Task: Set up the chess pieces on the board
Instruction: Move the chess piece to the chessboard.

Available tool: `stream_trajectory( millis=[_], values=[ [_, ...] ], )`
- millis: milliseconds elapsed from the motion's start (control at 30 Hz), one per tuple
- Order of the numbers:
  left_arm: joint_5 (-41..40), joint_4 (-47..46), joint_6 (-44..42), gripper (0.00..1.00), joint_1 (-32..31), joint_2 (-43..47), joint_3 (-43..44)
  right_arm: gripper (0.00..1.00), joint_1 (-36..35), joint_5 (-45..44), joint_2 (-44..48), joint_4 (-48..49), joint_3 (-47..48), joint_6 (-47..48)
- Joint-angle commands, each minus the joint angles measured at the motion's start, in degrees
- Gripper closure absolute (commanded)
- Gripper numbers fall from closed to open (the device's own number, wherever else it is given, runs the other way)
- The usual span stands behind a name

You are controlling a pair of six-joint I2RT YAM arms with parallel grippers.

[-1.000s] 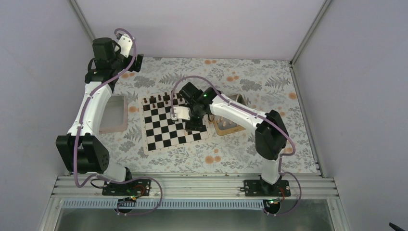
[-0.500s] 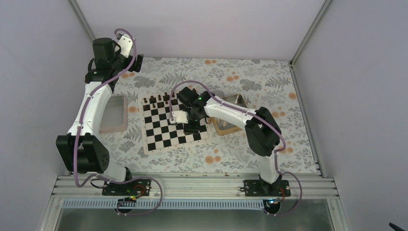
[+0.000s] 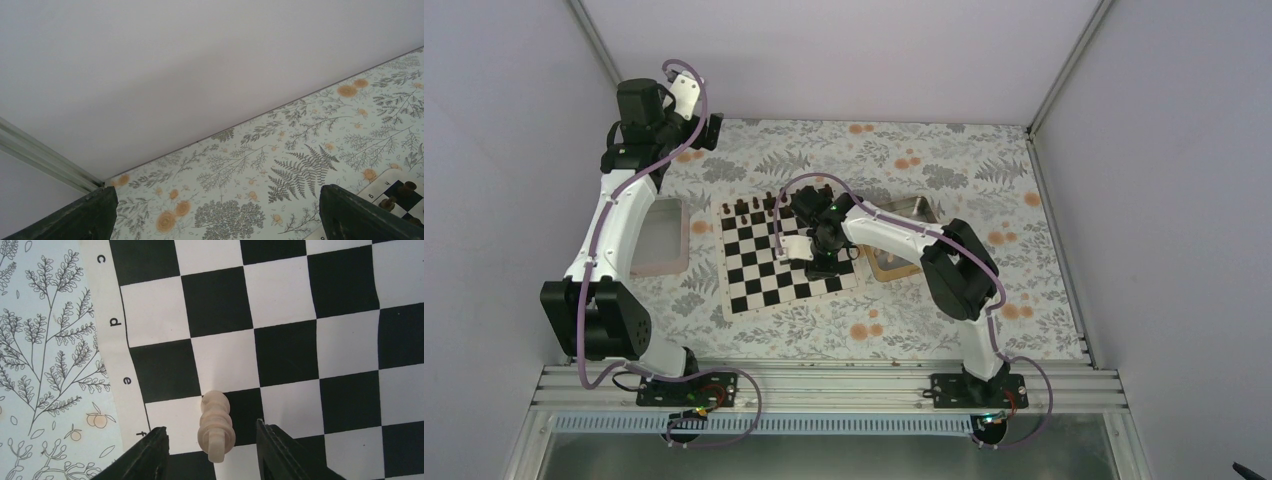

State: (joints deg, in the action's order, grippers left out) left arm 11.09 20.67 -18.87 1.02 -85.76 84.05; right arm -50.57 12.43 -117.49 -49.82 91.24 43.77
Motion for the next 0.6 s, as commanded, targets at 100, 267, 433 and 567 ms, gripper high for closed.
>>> stream_trajectory(
  millis=[100, 267, 433, 567],
  values=[
    [1.21, -0.12, -0.46, 0.00, 0.13, 0.40, -0.50, 0.64, -0.18, 1.12, -1.30, 0.55, 1.52, -0.56],
    [1.46, -0.01, -0.62, 0.00, 0.06, 0.20, -0.37, 0.73, -0.22, 1.64, -1.27, 0.13, 1.97, -0.45],
    [1.51, 0.11, -0.48, 0.00, 0.12, -0.06, -0.08, 0.82, -0.18, 2.32, -0.86, -0.82, 3.01, -0.76],
    [1.32, 0.18, -0.46, 0.00, 0.10, -0.20, 0.06, 0.90, -0.57, 1.92, -0.40, -1.96, 3.94, -0.83]
  ],
)
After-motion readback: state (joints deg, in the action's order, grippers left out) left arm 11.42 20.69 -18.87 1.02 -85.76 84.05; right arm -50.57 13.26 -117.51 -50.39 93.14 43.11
